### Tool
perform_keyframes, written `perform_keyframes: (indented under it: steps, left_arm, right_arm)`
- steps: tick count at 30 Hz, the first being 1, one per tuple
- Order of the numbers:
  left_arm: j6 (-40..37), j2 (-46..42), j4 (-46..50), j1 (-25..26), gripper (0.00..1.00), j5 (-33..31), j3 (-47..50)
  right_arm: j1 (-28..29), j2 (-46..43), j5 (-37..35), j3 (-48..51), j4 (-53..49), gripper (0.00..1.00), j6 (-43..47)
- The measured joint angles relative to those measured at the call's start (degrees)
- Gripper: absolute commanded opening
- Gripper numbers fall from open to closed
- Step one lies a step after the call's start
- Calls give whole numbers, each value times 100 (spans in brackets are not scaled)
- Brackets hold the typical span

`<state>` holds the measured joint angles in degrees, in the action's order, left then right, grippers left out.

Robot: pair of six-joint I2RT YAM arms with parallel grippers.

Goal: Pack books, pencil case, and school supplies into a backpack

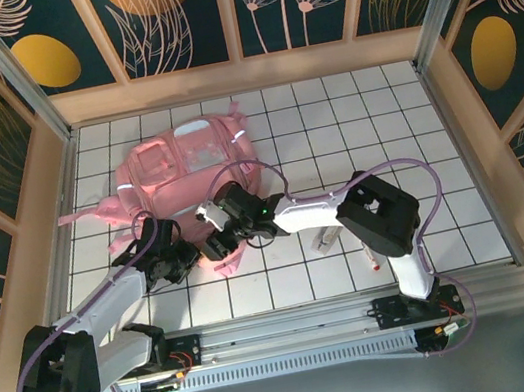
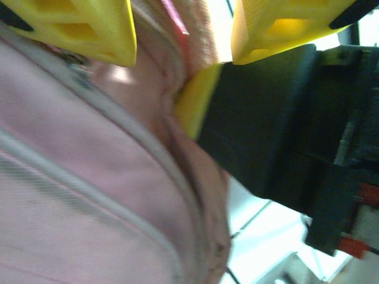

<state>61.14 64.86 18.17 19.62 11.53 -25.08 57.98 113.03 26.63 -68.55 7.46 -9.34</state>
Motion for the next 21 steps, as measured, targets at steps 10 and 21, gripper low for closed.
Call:
perform_keyframes:
  steps: [10, 21]
  left_arm:
    - [42, -173, -46, 13, 4, 13, 79]
    - [66, -310, 76, 13, 0, -13, 72]
  right_arm:
    - [-533, -90, 857, 678, 1423, 49, -1578]
    - [-170, -225, -1436, -433, -1534, 55, -750]
